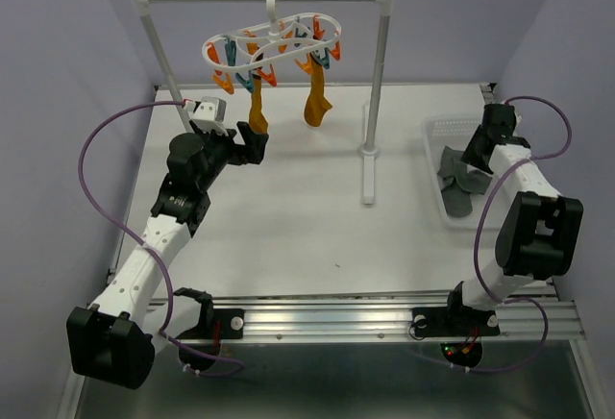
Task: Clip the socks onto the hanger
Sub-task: Pick up the sock from the bin.
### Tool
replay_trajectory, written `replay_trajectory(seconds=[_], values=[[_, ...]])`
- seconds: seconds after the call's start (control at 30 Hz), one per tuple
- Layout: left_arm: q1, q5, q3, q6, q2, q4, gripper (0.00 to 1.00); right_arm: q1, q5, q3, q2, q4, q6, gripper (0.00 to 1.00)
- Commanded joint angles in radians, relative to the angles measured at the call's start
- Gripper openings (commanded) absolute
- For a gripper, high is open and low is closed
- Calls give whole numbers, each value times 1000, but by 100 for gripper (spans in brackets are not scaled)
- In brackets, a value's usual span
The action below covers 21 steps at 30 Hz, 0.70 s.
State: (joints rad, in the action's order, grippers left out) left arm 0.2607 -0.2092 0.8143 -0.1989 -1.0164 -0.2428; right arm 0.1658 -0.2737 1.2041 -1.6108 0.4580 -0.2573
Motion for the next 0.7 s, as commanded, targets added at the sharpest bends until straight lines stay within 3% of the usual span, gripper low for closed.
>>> replay_trajectory(seconds=[0.0,0.03,0.27,0.4,0.47,0.57,0.6,0.67], values=[[-1,5,51,18,12,-27,99,109,-33,-66,20,39,-114,50],[-3,8,57,19,12,-24,99,109,-29,-78,22,50,-123,55],[-3,14,68,29,-10,-24,99,127,-41,-210,26,56,-241,64],[-1,-7,75,30,-28,-26,99,127,-15,-204,-1,-39,-269,61],[-1,-16,79,30,-30,-21,99,127,-4,-228,-4,-140,-267,55],[-1,-15,77,29,-24,-16,99,127,5,-250,-6,-229,-235,35],[-3,-13,74,27,-14,-16,99,127,13,-262,-3,-243,-226,22],[-1,-9,71,26,-1,-16,99,127,51,-268,25,-277,-176,4]])
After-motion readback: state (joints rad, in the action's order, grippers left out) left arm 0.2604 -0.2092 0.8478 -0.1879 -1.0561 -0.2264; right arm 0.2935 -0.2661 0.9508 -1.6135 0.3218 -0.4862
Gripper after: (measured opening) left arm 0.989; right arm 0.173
